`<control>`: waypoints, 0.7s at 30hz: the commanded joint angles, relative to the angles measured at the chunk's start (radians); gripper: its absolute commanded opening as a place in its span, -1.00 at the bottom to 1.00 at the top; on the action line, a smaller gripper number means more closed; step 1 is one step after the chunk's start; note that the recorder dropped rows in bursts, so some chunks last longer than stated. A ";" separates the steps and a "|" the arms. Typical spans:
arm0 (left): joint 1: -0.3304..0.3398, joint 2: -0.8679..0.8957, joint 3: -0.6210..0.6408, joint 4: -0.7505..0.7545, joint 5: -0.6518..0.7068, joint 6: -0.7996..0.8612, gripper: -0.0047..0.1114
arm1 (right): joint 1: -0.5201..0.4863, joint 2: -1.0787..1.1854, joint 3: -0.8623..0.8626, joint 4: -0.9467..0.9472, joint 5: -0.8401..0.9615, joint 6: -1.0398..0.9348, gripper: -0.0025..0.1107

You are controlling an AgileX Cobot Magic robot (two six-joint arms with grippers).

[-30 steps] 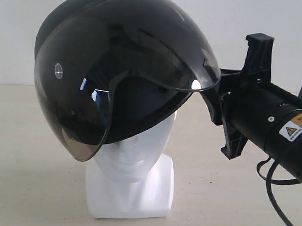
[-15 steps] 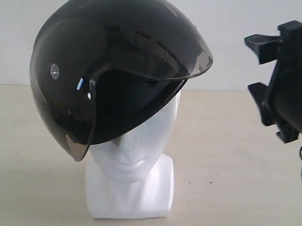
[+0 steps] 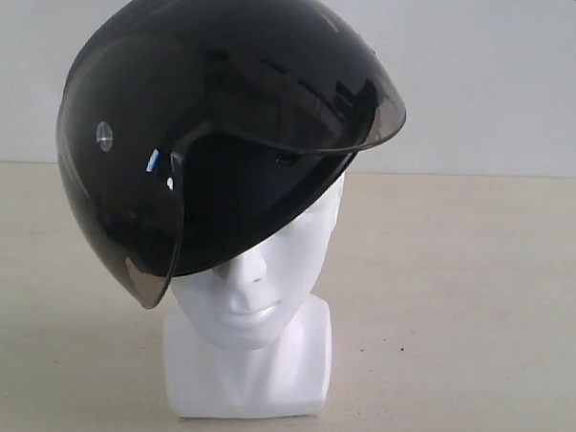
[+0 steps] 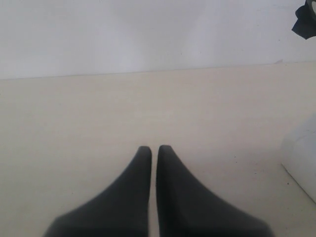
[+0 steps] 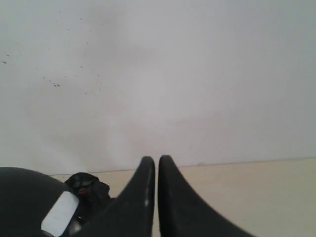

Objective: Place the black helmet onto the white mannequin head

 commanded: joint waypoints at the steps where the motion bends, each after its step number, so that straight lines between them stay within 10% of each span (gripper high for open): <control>1: -0.009 0.003 -0.004 -0.010 -0.005 -0.001 -0.84 | 0.025 0.010 -0.167 0.345 0.200 -0.516 -0.91; 7: -0.009 0.003 -0.004 -0.010 -0.005 -0.001 -0.84 | 0.028 0.141 -0.407 0.792 0.633 -0.993 -0.91; 21: -0.009 0.003 -0.004 -0.010 -0.005 -0.001 -0.84 | 0.197 0.264 -0.689 0.892 0.921 -1.048 -0.91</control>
